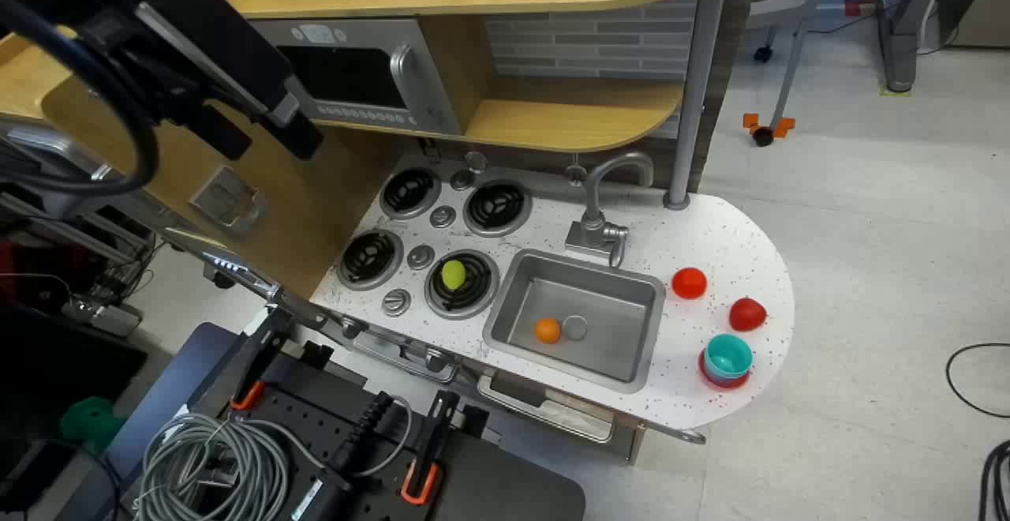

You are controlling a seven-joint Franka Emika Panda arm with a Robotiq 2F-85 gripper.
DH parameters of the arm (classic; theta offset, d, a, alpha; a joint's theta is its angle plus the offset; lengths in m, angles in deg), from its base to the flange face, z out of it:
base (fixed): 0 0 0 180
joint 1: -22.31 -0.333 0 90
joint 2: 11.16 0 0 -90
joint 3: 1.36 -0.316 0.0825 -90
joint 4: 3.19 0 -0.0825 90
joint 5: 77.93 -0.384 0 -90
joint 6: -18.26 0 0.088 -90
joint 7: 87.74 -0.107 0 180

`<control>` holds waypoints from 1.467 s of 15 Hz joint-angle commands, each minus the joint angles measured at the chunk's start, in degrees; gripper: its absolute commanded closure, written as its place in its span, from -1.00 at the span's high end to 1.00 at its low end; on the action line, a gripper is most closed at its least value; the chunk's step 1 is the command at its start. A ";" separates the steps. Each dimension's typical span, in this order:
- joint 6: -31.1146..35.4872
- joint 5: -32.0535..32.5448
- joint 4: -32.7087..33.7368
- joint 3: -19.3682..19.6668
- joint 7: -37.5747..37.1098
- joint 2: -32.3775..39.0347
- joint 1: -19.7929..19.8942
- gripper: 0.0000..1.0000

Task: Move the red object in the sink

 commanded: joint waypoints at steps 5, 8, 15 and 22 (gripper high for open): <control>-0.17 0.23 0.10 0.70 -0.19 0.02 -0.76 1.00; -0.17 0.23 0.10 0.70 -0.19 0.02 -0.75 1.00; -0.17 0.23 0.10 0.70 -0.19 0.02 -0.75 1.00; 2.39 -0.57 6.14 6.74 8.03 5.94 1.54 1.00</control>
